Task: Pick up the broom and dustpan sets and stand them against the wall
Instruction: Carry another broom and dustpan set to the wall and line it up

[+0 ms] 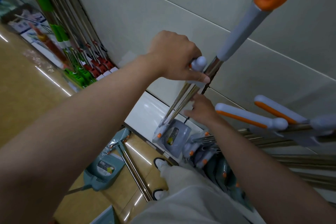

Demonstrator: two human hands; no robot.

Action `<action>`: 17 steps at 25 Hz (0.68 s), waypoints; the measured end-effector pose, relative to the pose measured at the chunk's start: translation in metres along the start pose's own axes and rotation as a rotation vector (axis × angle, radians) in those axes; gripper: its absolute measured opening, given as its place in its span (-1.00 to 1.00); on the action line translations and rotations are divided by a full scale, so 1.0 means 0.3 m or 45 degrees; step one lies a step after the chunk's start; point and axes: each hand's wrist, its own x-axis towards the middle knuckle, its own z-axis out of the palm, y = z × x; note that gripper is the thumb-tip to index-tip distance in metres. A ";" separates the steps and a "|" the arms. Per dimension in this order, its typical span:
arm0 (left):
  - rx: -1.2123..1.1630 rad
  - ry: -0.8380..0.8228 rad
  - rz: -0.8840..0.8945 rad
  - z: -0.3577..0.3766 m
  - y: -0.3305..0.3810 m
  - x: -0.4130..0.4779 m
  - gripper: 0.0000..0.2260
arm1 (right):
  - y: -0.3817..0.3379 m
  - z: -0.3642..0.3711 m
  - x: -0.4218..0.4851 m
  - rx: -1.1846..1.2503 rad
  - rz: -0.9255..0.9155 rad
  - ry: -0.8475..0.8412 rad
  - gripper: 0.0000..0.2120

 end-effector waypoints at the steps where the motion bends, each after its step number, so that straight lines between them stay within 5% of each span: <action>1: -0.002 -0.001 -0.002 0.006 -0.009 -0.002 -0.29 | 0.038 0.021 -0.011 -0.438 0.087 -0.175 -0.51; 3: 0.012 0.003 -0.015 0.017 -0.022 -0.015 -0.29 | 0.133 0.088 -0.067 -1.181 0.214 -0.455 -0.62; 5: 0.007 0.008 -0.010 0.025 -0.023 -0.026 -0.30 | 0.246 0.154 -0.102 -1.534 0.313 -0.572 -0.63; 17: 0.025 0.009 0.049 0.000 0.087 0.029 -0.33 | 0.268 0.083 -0.198 -1.677 0.257 -0.530 -0.66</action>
